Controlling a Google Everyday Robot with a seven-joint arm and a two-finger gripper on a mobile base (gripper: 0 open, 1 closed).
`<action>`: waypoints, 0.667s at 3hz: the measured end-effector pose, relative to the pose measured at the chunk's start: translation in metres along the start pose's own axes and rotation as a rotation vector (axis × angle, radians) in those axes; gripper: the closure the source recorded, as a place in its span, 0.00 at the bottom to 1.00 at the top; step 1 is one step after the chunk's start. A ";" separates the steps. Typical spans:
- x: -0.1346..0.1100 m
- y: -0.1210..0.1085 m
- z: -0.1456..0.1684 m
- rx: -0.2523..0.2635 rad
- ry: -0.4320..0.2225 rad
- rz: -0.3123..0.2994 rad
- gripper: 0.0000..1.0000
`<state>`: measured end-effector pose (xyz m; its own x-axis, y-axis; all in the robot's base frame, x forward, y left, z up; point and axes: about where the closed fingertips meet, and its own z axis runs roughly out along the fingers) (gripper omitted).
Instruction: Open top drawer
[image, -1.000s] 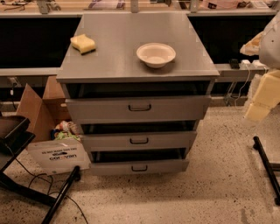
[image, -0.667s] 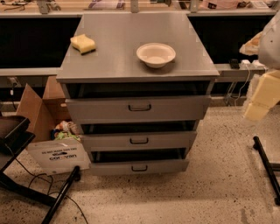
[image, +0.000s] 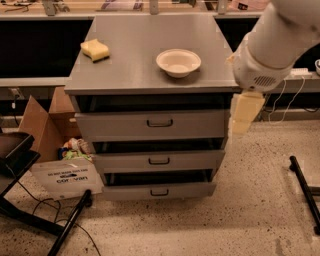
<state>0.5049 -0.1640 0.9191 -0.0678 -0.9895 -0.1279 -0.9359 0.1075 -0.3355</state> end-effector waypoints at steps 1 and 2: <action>-0.017 -0.023 0.045 0.047 0.026 -0.073 0.00; -0.016 -0.024 0.051 0.034 0.017 -0.075 0.00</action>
Offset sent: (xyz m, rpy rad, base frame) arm 0.0325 0.0179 -0.0301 -0.0443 -0.0376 0.0483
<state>0.5462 -0.1453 0.8817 -0.0043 -0.9963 -0.0856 -0.9262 0.0363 -0.3753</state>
